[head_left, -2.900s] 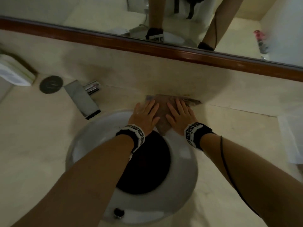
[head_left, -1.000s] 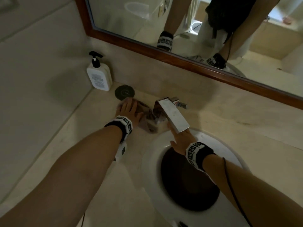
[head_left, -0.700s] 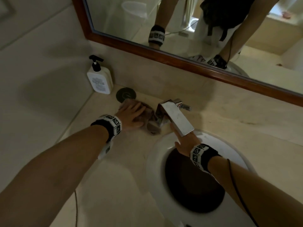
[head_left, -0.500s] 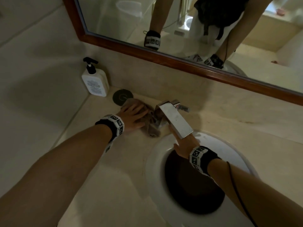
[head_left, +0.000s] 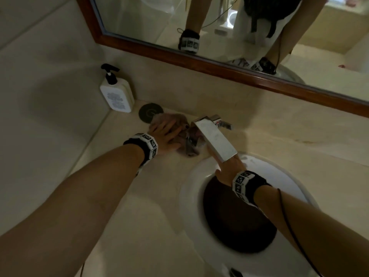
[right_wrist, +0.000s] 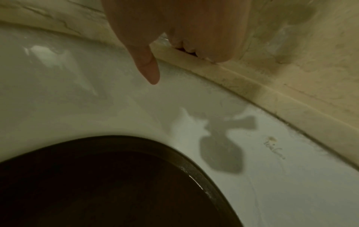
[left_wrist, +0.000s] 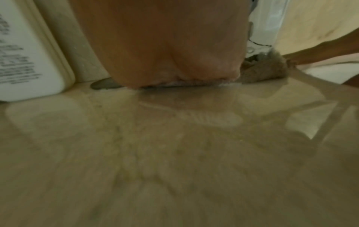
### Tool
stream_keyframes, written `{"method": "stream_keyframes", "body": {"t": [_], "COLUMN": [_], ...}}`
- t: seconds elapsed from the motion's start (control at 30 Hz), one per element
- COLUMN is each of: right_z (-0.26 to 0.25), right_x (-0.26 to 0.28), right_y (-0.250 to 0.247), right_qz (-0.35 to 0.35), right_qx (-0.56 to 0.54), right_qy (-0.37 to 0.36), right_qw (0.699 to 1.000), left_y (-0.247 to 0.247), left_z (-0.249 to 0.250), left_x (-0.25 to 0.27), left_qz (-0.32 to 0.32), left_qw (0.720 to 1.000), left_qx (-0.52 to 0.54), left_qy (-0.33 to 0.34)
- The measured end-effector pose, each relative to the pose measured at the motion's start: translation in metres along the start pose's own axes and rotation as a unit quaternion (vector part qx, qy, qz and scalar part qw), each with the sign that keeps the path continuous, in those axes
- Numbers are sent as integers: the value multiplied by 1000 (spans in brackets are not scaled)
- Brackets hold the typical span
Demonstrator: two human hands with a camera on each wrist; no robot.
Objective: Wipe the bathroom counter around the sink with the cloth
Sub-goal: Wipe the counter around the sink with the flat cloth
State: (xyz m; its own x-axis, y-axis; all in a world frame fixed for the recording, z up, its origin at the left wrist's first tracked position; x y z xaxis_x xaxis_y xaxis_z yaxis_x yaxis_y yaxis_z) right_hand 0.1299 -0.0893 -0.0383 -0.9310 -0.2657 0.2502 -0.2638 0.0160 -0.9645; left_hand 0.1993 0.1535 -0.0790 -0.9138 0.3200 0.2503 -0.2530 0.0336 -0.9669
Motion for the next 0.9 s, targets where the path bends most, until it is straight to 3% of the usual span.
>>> {"method": "stream_keyframes", "body": {"t": [0.17, 0.3, 0.43, 0.57, 0.7, 0.8, 0.9], "right_z": [-14, -27, -51, -68, -82, -87, -95], "right_x": [8, 21, 57, 96, 129, 142, 144], "right_y": [1, 16, 34, 51, 67, 66, 58], "right_qz": [-26, -10, -51, -31, -44, -29, -5], "right_qx": [47, 51, 9, -119, -135, -182, -211], "right_qy": [-34, -110, -170, -149, -159, -127, -115], "right_qw": [998, 993, 984, 981, 977, 975, 971], "left_y": [18, 29, 40, 55, 62, 59, 61], "left_z": [18, 38, 63, 88, 113, 121, 116], "left_x": [47, 91, 143, 198, 239, 254, 254], "left_qz": [8, 15, 16, -11, 10, 43, 26], "left_qw": [999, 998, 995, 985, 974, 977, 980], "left_qx": [5, 15, 29, 59, 89, 64, 56], "left_qy": [-37, -61, -93, -162, -207, -199, -188]}}
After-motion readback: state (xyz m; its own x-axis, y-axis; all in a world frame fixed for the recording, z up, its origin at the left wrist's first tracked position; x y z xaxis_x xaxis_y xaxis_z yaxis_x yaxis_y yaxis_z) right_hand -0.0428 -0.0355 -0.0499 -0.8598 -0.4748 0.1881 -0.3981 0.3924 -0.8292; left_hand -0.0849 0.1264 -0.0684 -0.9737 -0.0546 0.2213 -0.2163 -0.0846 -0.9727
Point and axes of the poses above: each hand's wrist, its own x-axis away from the middle knuckle, its own y-axis out of the palm, z = x × y, the point moved 5 cm from there along -x, towards the middle knuckle, and after that the axes turned 8 degrees about z, right-handed, at the moved point
